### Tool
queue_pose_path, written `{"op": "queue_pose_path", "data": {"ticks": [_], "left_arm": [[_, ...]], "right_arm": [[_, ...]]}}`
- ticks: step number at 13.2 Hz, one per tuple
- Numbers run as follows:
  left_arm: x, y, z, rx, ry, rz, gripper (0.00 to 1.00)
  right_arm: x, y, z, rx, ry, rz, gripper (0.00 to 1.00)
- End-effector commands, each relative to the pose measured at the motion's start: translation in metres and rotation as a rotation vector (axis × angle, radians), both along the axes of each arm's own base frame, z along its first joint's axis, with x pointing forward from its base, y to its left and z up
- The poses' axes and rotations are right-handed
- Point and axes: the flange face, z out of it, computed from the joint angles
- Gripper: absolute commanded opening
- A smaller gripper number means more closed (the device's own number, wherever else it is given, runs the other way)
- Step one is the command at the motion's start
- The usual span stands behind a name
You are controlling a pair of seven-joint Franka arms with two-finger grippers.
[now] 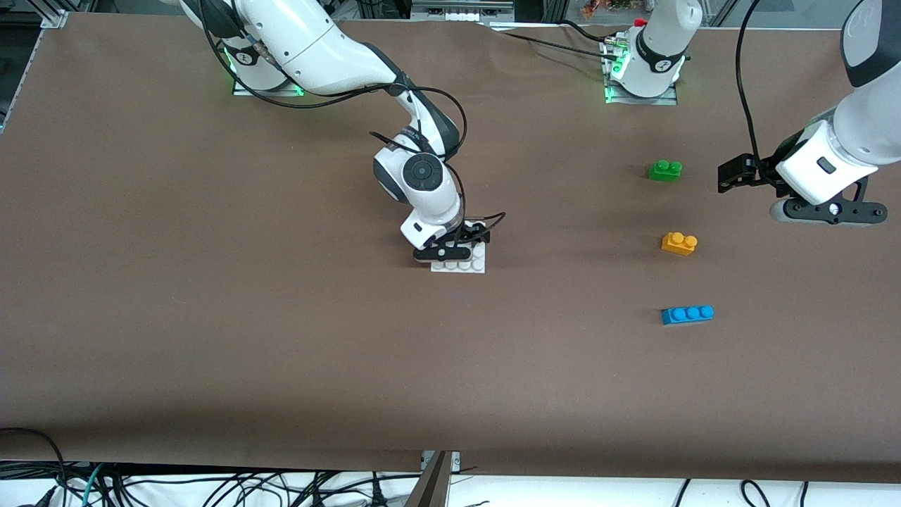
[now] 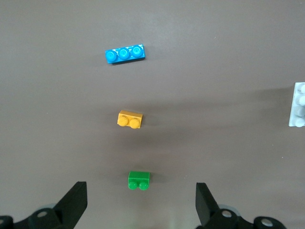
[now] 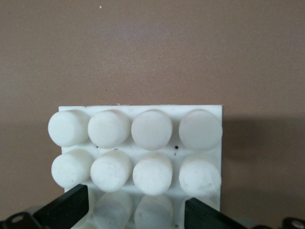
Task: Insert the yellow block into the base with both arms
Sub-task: 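Release the base plate while the left gripper reaches the yellow brick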
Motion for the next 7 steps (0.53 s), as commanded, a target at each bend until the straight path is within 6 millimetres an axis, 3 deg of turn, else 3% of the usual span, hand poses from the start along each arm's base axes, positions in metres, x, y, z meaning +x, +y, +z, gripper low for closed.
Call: {"op": "queue_pose_path", "data": {"ticks": [1, 5, 7], "left_arm": [[-0.017, 0.008, 0.0, 0.02, -0.027, -0.017, 1.0], [-0.041, 0.023, -0.013, 0.021, -0.092, 0.009, 1.0], [-0.043, 0.039, -0.041, 0.02, -0.064, 0.036, 1.0]], "right_arm": [[-0.002, 0.013, -0.007, 0.016, -0.005, 0.01, 1.0], [-0.001, 0.013, -0.004, 0.011, -0.019, 0.036, 1.0], [-0.001, 0.014, -0.003, 0.01, -0.022, 0.039, 1.0]]}}
